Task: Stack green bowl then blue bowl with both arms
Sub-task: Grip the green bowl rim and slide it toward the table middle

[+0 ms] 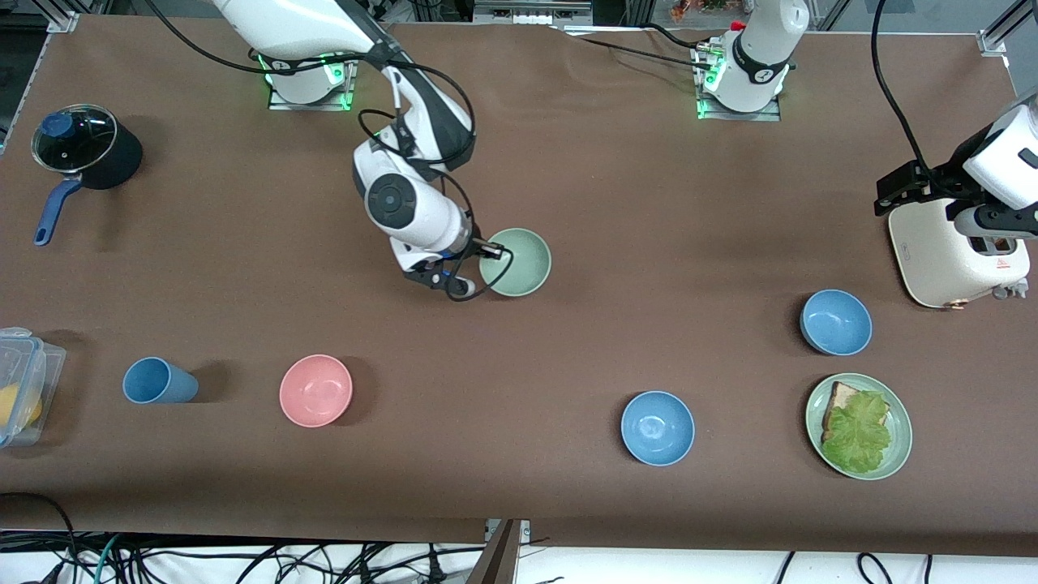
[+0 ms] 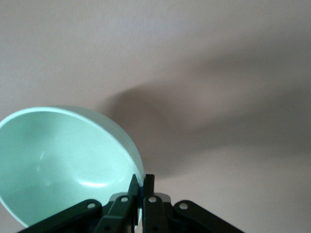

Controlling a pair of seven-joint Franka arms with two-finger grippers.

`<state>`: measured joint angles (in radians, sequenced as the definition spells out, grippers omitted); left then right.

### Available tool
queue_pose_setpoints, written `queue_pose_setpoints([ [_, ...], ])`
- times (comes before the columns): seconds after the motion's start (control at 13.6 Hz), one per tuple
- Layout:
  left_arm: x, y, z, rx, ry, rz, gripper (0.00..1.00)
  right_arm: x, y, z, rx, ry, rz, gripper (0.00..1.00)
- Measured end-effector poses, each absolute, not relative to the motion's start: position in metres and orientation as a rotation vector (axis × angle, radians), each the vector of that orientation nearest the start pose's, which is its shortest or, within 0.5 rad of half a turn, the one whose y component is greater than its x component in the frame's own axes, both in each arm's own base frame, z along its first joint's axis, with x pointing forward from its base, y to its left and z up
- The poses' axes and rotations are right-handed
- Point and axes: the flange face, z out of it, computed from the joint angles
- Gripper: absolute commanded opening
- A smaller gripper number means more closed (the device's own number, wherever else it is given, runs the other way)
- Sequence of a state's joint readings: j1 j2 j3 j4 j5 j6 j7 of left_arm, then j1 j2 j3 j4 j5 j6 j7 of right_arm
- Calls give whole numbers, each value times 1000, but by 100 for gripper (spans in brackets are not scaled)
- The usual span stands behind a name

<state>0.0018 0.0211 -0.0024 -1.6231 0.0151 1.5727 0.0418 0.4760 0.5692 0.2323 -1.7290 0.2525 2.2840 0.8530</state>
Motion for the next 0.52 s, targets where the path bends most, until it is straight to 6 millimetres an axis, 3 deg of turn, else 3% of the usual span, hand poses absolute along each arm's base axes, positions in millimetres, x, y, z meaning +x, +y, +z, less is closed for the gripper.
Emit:
queue_pose_setpoints([
  [0.15,558,1,588,-3125,67,112,100,507,444,251,-2851,537,326,0],
  [0.52,558,1,588,-3125,67,112,100,494,463,222,-2840,578,318,0],
])
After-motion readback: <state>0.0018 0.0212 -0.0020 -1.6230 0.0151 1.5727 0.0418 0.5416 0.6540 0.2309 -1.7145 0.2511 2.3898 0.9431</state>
